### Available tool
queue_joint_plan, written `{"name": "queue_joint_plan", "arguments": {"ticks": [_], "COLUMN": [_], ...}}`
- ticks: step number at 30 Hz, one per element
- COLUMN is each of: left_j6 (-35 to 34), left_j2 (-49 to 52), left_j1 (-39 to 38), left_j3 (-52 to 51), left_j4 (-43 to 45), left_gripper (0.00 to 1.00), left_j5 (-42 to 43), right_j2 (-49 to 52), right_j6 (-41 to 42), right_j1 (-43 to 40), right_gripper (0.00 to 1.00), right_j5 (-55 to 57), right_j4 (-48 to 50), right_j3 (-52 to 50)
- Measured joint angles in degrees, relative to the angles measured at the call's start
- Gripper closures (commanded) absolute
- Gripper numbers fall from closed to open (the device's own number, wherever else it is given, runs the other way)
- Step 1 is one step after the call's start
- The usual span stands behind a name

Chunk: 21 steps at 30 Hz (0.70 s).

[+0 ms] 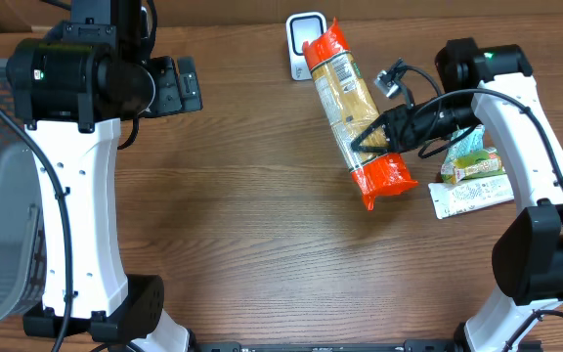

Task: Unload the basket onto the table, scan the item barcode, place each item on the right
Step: 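Lift the spaghetti pack up toward the white scanner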

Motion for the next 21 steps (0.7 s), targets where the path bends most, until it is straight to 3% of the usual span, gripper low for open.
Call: {"name": "queue_joint_plan", "arguments": {"ticks": [21], "left_j6": [0.00], "left_j2": [0.00], "left_j1": [0.00], "left_j3": [0.00], "left_j4": [0.00], "left_gripper": [0.00], "left_j5": [0.00], "right_j2": [-8.11], "right_j6": [-1.86], "right_j1": [-0.59], "right_gripper": [0.96], "right_j5": [-1.49], "right_j4": [2.03], "right_j3": [0.02]}}
